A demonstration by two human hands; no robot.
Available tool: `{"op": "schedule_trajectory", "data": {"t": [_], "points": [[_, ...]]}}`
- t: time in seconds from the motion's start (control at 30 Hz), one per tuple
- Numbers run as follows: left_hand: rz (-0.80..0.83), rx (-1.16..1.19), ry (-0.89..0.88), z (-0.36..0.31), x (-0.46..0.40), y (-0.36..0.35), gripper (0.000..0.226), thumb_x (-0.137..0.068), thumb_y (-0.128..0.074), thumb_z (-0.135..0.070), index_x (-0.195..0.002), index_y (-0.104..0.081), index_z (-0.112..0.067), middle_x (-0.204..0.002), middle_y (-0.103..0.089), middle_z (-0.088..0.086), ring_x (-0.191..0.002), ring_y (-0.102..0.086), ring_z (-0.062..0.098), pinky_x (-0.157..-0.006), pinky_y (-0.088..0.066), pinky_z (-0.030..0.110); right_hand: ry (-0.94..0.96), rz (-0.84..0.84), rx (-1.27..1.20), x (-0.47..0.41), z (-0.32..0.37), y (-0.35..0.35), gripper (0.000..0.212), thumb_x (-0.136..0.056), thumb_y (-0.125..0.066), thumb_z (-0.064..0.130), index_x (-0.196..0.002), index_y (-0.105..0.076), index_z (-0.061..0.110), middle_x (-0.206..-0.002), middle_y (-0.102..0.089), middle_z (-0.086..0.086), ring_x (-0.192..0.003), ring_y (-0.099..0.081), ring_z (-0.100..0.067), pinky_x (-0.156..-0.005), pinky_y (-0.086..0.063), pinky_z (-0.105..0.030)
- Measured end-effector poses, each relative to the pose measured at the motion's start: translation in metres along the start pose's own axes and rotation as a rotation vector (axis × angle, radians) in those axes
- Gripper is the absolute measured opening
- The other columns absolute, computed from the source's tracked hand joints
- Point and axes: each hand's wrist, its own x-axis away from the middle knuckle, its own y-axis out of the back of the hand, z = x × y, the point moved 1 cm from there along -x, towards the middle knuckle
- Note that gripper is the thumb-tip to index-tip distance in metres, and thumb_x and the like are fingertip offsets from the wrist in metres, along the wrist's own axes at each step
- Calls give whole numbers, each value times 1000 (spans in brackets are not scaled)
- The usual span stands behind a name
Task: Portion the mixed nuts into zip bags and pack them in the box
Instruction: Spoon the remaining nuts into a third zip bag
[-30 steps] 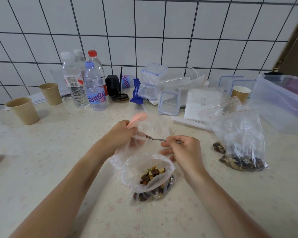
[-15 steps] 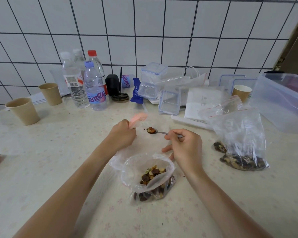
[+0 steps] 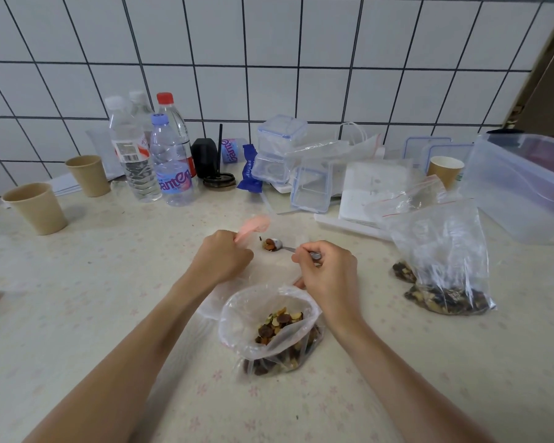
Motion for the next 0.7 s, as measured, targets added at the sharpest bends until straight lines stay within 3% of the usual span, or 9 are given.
{"op": "schedule_trajectory", "data": {"t": [0.07,0.23,0.33,0.57,0.7], "points": [[18,16,-34,-1,2,0,5,-91,-67,-21,-92,-66,-17,-83,-69,6,-72,-66,21,-65,-53,30,-37,6,-35,0,-2,0,14,-98,-66,17,-87,-74,18,-69,-74,10,-47,-67,-5,-70,-61,-37],[68,53,-89,-6,7,2,7,-90,-64,-16,-95,-63,-22,-90,-70,10,-76,-67,24,-65,-52,30,-134,-14,-104,0,-2,2,20,-96,-65,15,-80,-75,20,-62,-73,9,-44,-68,-11,-55,-57,-28],[67,79,-95,-6,7,3,8,-91,-62,-16,-89,-62,-24,-89,-71,9,-71,-64,21,-62,-50,29,-158,-9,-119,1,0,3,20,-96,-64,14,-80,-75,18,-58,-72,5,-44,-68,-12,-59,-58,-30],[83,118,-96,-5,5,4,5,-98,-63,-29,-93,-64,-28,-87,-69,-2,-77,-67,18,-65,-53,28,-240,6,-248,3,-1,4,16,-100,-63,15,-88,-74,14,-58,-73,-1,-45,-69,-18,-43,-53,-22],[90,170,-60,-4,5,6,6,-96,-64,-28,-95,-70,-28,-89,-71,-1,-78,-68,16,-58,-50,24,-318,43,-345,1,-4,3,17,-100,-63,16,-86,-72,16,-61,-74,-6,-49,-72,-27,-45,-57,-30]]}}
